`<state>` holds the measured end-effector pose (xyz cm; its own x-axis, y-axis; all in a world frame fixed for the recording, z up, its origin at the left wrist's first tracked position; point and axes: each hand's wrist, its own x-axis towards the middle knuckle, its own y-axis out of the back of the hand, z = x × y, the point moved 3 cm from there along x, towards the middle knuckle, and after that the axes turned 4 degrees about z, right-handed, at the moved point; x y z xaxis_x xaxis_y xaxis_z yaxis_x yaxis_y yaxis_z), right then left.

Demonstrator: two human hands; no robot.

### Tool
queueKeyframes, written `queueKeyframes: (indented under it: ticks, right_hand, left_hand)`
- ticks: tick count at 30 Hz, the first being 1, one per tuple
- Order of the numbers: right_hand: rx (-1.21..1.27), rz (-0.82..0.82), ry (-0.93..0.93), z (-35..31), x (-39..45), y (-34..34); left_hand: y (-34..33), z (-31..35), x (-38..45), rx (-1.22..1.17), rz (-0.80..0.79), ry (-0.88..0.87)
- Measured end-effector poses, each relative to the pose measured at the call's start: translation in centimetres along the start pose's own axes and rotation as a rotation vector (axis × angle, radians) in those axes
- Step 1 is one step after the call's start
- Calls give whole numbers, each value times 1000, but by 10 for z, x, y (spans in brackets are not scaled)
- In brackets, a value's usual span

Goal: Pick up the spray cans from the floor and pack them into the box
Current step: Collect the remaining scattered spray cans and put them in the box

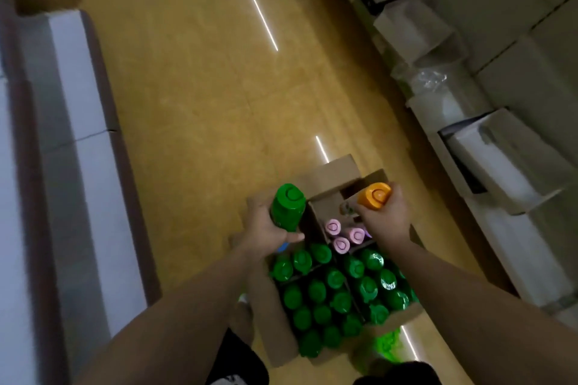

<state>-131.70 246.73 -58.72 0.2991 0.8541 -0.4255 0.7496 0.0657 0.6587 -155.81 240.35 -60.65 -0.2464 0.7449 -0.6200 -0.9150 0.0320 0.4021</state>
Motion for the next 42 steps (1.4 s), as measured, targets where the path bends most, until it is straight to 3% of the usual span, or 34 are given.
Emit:
queueKeyframes:
  ticks: [3, 8, 19, 26, 34, 42]
  right_hand:
    - [-34, -36, -4, 39, 37, -22]
    - [-64, -89, 65, 99, 85, -65]
    - [-405, -351, 184, 202, 137, -155]
    - [-594, -454, 234, 217, 156, -189]
    - [-566, -481, 172, 221, 151, -194]
    - [-593, -430, 130, 181, 108, -151]
  left_hand:
    - [-34, -35, 23, 30, 82, 17]
    - [-87, -95, 71, 95, 64, 29]
    - [-166, -174, 157, 252, -94, -39]
    - [-198, -200, 184, 425, -273, -223]
    - [-200, -211, 191, 533, -387, -112]
    - [-169, -147, 157, 679, -449, -81]
